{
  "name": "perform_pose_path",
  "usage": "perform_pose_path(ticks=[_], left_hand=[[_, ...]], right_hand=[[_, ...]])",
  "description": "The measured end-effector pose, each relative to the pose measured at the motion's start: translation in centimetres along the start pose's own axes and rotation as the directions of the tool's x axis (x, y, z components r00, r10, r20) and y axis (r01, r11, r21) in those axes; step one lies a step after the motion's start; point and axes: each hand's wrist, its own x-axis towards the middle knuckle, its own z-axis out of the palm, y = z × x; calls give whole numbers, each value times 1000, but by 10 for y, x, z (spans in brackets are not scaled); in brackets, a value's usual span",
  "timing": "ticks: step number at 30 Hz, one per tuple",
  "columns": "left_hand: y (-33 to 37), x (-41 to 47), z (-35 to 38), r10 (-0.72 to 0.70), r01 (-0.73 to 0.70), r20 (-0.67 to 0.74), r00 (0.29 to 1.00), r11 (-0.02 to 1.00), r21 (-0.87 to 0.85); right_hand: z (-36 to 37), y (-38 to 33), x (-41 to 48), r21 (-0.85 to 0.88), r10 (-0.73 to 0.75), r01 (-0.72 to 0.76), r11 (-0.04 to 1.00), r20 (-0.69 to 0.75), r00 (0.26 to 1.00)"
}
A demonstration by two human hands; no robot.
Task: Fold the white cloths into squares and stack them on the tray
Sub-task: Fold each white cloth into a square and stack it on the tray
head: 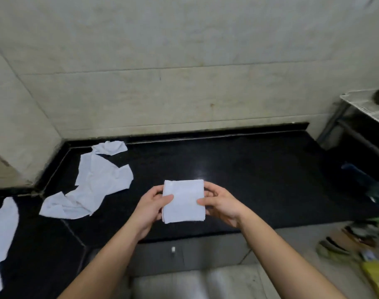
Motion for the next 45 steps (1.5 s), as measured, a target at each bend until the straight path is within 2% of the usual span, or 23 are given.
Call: perform_pose_path(ticks=[5, 10, 18, 24, 30, 36, 41, 45], left_hand=[[-7, 16, 159, -4, -12, 169, 986, 996, 93], [-7, 24, 296, -64, 11, 347, 936, 988, 153], [2, 58, 445, -50, -45, 502, 863, 983, 176], [35, 113, 561, 22, -120, 594, 804, 985, 126], [96, 171, 670, 80, -188, 646, 760, 977, 101], [135, 209, 752, 93, -208, 638, 764, 972, 108], [150, 247, 816, 94, -199, 575, 813, 972, 124], [157, 283, 871, 79, -156, 467, 881, 979, 128]], right_hand=[[-139, 3, -93, 58, -35, 45, 997, -170, 985], [-249, -2, -182, 115, -53, 94, 989, -320, 946], [-374, -16, -245, 139, -91, 179, 974, -484, 870], [-473, -65, -261, 117, -132, 248, 962, -596, 792], [-570, -139, -269, 58, -184, 302, 951, -681, 708], [-647, -189, -272, 11, -242, 343, 939, -687, 685], [-718, -227, -265, -76, -271, 300, 951, -677, 685], [-794, -257, -246, -120, -254, 233, 965, -652, 715]])
